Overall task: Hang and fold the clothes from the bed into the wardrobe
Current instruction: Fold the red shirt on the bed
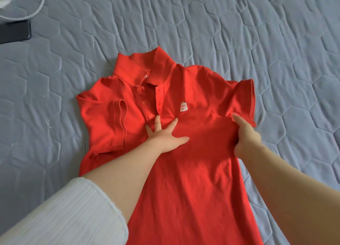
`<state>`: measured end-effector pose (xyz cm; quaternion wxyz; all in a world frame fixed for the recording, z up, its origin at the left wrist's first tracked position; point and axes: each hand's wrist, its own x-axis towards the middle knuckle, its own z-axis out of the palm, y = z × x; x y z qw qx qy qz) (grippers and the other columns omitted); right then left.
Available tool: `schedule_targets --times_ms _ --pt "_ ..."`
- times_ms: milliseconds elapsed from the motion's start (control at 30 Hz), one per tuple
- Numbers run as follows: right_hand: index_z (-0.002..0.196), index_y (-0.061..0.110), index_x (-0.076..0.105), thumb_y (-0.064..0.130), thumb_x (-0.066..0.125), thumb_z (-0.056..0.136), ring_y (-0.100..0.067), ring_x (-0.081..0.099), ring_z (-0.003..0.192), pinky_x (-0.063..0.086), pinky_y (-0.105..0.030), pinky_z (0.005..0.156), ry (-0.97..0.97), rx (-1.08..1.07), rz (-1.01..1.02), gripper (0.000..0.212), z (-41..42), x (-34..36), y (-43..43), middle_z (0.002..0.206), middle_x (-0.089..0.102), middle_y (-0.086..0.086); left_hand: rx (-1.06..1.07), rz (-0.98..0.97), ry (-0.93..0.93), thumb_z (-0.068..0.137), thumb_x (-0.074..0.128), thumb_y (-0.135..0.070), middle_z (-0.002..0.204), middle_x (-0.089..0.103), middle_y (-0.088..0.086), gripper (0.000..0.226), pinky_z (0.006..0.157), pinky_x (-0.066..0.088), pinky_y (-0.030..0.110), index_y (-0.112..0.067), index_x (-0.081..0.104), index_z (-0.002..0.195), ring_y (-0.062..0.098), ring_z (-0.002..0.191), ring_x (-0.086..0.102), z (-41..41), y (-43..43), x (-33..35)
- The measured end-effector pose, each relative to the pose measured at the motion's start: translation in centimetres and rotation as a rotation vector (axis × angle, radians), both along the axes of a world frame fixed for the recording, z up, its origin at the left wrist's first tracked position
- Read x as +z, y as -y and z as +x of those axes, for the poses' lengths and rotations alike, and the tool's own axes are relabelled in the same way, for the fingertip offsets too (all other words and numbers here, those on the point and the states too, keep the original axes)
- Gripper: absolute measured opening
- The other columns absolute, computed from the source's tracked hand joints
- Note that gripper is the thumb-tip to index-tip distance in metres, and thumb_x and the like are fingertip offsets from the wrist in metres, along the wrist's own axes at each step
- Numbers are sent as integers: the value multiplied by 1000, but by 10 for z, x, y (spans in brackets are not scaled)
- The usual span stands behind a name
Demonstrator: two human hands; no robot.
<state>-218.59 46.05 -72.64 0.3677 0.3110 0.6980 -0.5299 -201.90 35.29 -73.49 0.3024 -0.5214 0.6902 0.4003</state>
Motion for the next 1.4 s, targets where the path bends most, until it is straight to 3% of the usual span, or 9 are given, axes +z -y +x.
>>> schedule_targets --times_ms 133,233,400,567,700,867,1033,1267,1400 --pt "82 20 56 5 56 82 -16 50 70 48 -30 74 -462 224 147 14 -1 14 17 82 54 -6 57 25 -83 77 50 -69 153 -23 -10 75 116 7 47 -58 8 139 33 142 -13 7 8 9" --pt "119 18 61 -3 44 82 -21 46 91 33 -24 84 -1025 724 256 46 16 24 20 104 48 -11 85 -109 -99 82 45 -66 156 -12 -9 71 113 20 43 -53 7 141 34 142 11 8 11 14" --pt "138 36 40 13 50 87 -27 33 126 29 -38 102 -964 1533 261 57 40 8 10 147 34 6 60 -326 -52 92 38 -53 156 -4 -6 60 109 19 47 -47 9 143 31 141 4 -5 -1 21" --pt "131 17 46 4 60 74 -24 40 122 30 -24 94 -921 1148 135 60 51 5 -21 138 40 -1 26 -797 -516 85 52 -8 128 43 5 47 95 34 38 -25 51 129 29 114 41 -16 -12 34" --pt "126 19 50 3 56 76 -24 45 117 34 -25 87 -793 1179 230 54 50 1 -52 129 47 -2 -71 -568 -666 83 48 2 140 33 9 55 103 31 34 -24 49 132 26 119 41 -56 -15 34" --pt "128 22 47 2 57 74 -25 44 118 36 -30 95 -637 1208 193 58 46 -5 -69 126 48 -5 597 -125 -462 81 69 -18 148 26 10 87 108 30 31 -22 12 147 23 132 35 -98 10 27" --pt "129 21 48 2 57 76 -28 43 119 34 -27 94 -572 1205 204 57 40 -13 -69 127 45 -9 1023 248 -502 82 66 -10 52 56 1 12 38 41 14 -8 55 79 8 34 51 -104 15 41" --pt "121 18 54 -2 52 78 -27 48 112 35 -27 87 -568 1118 183 47 46 -9 -68 117 49 -8 1172 35 -451 89 54 -21 120 59 7 35 97 45 37 -12 54 124 24 103 57 -62 21 27" --pt "121 16 54 -1 51 81 -26 52 109 35 -23 86 -541 1102 180 44 43 -9 -72 117 50 -11 1189 334 -560 90 59 -23 117 64 11 35 79 53 45 -14 56 123 24 100 64 -67 25 29"
